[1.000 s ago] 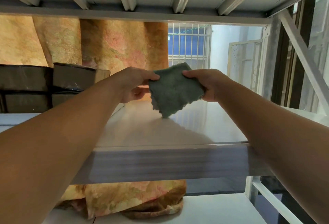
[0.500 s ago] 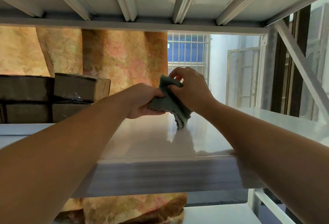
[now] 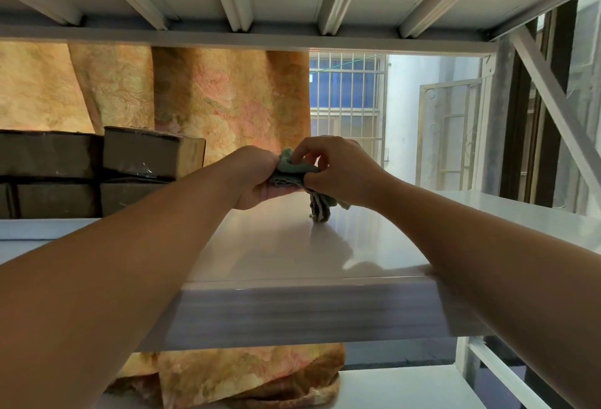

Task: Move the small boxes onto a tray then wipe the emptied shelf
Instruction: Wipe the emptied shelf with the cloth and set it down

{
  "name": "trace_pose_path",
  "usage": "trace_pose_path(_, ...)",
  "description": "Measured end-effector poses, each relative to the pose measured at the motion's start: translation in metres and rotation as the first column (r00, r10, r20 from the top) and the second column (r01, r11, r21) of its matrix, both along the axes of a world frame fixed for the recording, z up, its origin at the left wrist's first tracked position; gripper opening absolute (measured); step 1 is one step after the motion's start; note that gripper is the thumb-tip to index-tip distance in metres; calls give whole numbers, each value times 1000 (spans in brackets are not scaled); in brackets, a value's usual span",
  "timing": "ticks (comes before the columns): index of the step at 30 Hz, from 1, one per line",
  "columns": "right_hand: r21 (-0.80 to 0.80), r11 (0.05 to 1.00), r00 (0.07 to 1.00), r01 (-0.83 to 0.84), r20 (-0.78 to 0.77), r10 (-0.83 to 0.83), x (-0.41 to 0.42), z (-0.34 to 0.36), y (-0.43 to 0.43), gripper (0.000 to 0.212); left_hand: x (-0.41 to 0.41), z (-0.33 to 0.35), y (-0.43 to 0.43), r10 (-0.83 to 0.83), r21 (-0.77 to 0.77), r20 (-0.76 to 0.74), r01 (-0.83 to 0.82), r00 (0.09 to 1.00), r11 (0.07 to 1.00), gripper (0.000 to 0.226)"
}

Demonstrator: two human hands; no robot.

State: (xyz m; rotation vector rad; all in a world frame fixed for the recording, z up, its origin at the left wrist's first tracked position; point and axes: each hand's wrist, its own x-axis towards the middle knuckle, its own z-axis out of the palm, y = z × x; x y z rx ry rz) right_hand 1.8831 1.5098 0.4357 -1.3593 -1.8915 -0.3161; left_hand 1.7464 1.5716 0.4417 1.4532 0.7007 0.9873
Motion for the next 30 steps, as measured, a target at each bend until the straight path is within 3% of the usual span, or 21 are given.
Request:
trace_pose_path(5,-44,998,999,-51,10,51,2,1,0,21,0,1,1,59,31,-14,-58,998,998,25)
trace_pose_path(10,-32,999,999,-32,33,33,1,1,-3,15,-1,4,-1,-36,-4,60,36,998,999,25)
trace_pose_path(11,-72,996,998,-53,-18,52,1,2,-3,14,-1,4,0,-65,27,35,64,997,998,24)
trace_pose_path(13,-143,980,961,-136,-261,95,3,6,-5,18,-2,4,0,-107,86,-1,107,994,991,16)
trace_pose_path(15,-146,967,857,-211,-503,111,7,10,-5,11,-4,7,1,-141,131,-10,141,990,981,14)
trace_pose_path(17,-206,933,760,-297,-642,100,14,13,-7,10,-6,9,1,-144,165,-14,145,989,976,15)
trace_pose_path(19,-323,865,747,-384,-659,85,22,13,-7,31,-7,11,2,-112,209,-7,111,994,972,15)
trace_pose_path(21,-403,807,775,-431,-624,103,25,12,-9,30,-8,11,5,-42,281,-19,45,999,959,16)
trace_pose_path(23,-405,781,737,-475,-668,102,26,13,-10,23,-10,10,10,47,372,-46,-27,998,928,18)
trace_pose_path(27,-289,813,571,-505,-818,64,28,16,-12,22,-10,10,17,207,467,28,-196,978,862,22)
trace_pose_path(30,-248,872,485,-422,-874,-14,27,15,-12,19,-8,9,17,211,489,48,-207,976,848,16)
